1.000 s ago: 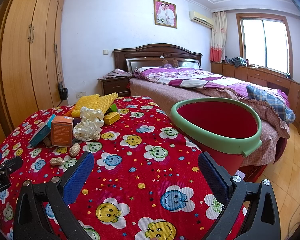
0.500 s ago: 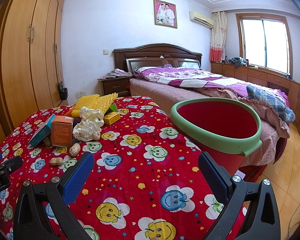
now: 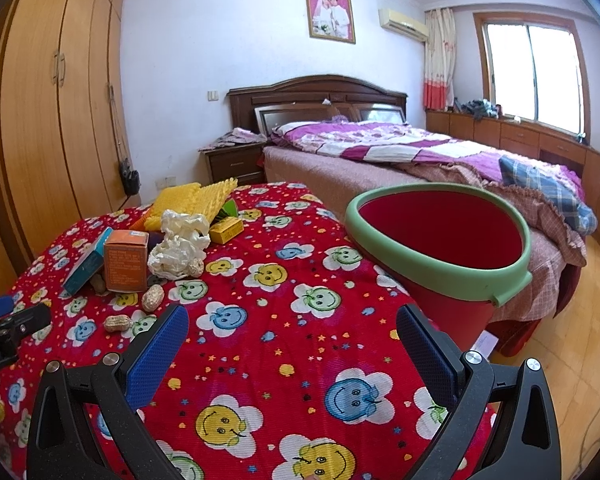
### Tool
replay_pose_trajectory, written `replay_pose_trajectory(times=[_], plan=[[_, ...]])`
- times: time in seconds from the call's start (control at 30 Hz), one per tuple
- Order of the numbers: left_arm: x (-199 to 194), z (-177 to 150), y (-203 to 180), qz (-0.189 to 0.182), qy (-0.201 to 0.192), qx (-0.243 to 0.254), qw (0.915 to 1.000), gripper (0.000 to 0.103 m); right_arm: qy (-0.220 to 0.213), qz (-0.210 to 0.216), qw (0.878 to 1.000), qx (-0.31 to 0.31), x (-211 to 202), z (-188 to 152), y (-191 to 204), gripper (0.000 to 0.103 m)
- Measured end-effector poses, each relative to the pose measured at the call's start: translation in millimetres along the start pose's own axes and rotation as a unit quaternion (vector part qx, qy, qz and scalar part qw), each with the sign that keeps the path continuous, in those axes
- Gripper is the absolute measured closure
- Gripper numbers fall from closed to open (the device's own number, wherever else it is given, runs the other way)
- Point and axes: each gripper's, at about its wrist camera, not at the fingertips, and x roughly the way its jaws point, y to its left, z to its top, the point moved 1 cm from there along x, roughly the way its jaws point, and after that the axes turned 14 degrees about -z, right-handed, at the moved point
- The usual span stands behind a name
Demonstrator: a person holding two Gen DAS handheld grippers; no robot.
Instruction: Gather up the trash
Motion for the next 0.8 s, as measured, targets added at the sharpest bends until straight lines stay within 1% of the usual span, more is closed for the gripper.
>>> replay_pose_trajectory(times=[0.2,0.43,0.63,0.8], plan=[[13.4,24.3,9.8,-0.005,0.018,0.015,0.9997,0.015,0.034,0.028,0.999,0.014,8.6,8.7,3.5,0.000],[45.4,48.4,20.3,-0.007,0.046,0.057,0.9973,0.015,0.046,0.037,0.998,0.016,10.2,17.8,9.7,0.000],[79.2,60.7,33.6,-0.025,0.079,0.054,0.9951,0.015,0.059,0.035,0.997,0.021,17.0,23.7,8.2,0.000],[97.2,74.0,46.1,-0.033,0.084,0.041,0.9951,0.015,0.069,0.029,0.997,0.023,24.3,26.4,7.6,0.000]])
